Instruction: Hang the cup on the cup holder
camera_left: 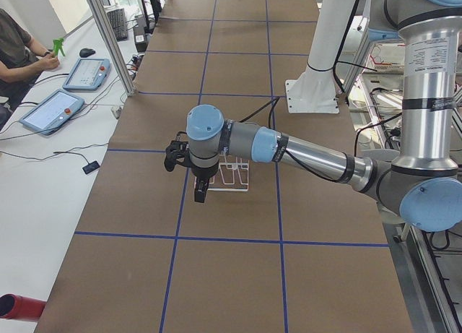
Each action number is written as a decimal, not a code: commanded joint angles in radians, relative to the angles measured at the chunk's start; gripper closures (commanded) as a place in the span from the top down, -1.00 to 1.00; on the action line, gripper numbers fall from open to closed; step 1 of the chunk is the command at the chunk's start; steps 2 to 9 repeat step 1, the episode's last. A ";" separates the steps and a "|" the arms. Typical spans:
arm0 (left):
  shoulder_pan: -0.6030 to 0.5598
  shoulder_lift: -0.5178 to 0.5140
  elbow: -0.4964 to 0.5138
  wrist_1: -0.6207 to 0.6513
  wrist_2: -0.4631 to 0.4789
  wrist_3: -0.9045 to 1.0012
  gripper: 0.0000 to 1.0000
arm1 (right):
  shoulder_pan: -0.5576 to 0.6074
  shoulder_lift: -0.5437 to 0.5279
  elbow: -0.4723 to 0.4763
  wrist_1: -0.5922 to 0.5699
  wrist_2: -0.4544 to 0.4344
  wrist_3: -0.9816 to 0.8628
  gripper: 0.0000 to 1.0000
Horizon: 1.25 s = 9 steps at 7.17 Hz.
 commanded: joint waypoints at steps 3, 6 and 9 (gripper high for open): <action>0.000 -0.001 -0.004 0.000 0.001 0.002 0.97 | 0.000 -0.007 -0.003 0.017 -0.001 -0.001 1.00; 0.000 -0.001 -0.004 0.000 0.001 0.002 0.97 | 0.000 -0.007 -0.003 0.017 -0.001 -0.001 1.00; 0.000 -0.001 -0.004 0.000 0.001 0.002 0.97 | 0.000 -0.007 -0.003 0.017 -0.001 -0.001 1.00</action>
